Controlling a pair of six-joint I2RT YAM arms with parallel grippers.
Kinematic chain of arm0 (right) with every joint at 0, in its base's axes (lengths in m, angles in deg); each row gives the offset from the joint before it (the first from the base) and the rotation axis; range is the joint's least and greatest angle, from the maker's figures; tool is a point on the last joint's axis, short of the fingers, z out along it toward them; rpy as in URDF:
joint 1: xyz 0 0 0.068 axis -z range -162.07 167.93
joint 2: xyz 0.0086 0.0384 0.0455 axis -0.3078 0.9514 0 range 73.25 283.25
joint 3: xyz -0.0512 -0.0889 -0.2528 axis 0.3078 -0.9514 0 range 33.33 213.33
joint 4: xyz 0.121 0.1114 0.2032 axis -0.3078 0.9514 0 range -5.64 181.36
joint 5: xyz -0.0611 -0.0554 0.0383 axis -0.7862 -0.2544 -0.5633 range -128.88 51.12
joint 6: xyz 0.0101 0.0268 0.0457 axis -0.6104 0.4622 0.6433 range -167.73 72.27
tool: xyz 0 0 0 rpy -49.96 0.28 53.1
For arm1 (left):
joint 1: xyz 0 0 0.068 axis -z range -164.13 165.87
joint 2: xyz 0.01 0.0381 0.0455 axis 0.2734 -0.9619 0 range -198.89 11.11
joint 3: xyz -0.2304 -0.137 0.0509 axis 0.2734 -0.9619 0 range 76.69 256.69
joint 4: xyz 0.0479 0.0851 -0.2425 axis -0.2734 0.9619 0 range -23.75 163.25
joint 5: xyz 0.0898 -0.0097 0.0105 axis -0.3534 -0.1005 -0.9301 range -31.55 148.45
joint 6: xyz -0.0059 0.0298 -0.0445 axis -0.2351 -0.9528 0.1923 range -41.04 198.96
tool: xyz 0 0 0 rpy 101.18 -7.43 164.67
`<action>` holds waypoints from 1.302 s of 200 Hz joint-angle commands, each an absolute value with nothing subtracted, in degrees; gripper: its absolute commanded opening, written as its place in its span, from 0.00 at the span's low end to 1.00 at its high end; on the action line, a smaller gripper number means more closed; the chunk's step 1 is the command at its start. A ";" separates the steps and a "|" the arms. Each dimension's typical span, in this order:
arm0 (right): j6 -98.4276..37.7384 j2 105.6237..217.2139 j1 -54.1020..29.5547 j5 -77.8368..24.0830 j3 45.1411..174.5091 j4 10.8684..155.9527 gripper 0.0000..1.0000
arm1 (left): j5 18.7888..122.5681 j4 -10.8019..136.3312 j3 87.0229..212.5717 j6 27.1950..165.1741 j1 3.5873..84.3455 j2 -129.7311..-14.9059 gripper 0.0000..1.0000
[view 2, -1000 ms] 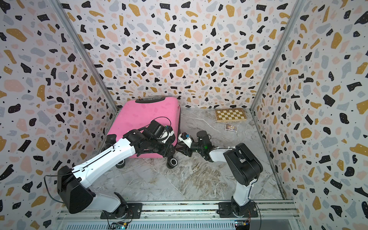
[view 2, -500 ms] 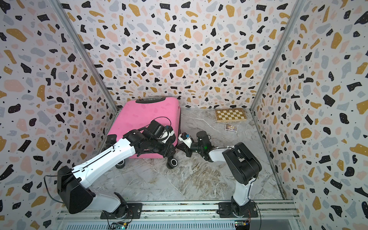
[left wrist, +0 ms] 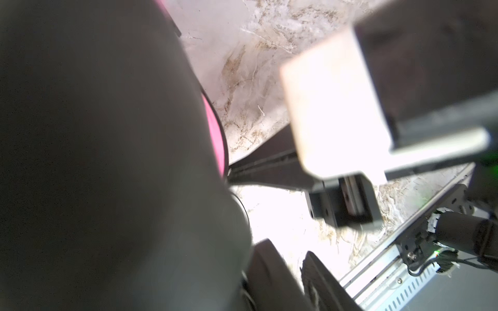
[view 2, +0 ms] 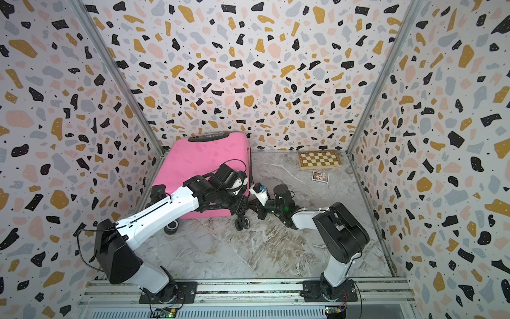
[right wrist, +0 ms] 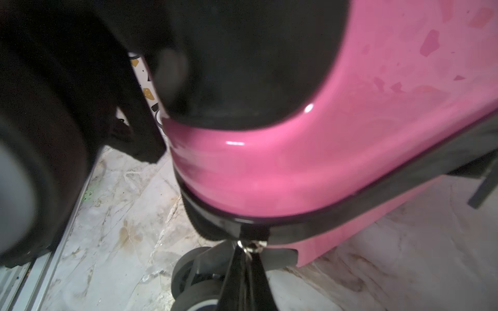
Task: Close the suitcase zippers
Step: Zip the zipper on the suitcase.
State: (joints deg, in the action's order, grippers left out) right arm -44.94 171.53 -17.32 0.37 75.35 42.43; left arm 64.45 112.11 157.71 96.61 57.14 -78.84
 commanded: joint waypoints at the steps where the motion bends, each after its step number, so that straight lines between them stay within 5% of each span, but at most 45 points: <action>1: -43.28 168.70 -20.89 6.18 73.72 40.92 0.00 | 58.40 98.74 163.27 95.26 56.39 -79.19 0.25; 116: -23.01 176.68 -25.14 6.15 73.53 19.47 0.00 | 68.00 94.20 164.60 97.41 56.39 -84.79 0.20; 129: -22.26 176.88 -24.77 3.50 73.11 19.49 0.00 | 68.72 94.89 164.56 96.89 56.39 -84.65 0.30; 157: -21.66 176.28 -22.69 0.24 72.79 22.69 0.00 | 69.49 99.12 163.61 93.74 56.39 -81.85 0.77; 180: -21.01 176.43 -20.05 0.32 72.89 24.91 0.00 | 70.69 103.51 162.21 90.38 56.39 -77.01 0.95; 229: -22.69 176.00 -17.32 0.50 73.28 28.07 0.00 | 56.99 113.57 161.31 87.10 54.60 -65.49 1.00; 260: -23.38 175.75 -16.88 -0.29 73.80 29.72 0.00 | 46.71 116.85 159.09 90.73 43.75 -60.17 1.00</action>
State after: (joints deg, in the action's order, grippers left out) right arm -22.39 177.52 -17.64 -0.66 73.15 27.00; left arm 57.98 112.97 161.03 89.23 51.13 -62.78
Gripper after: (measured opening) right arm 0.062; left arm 0.998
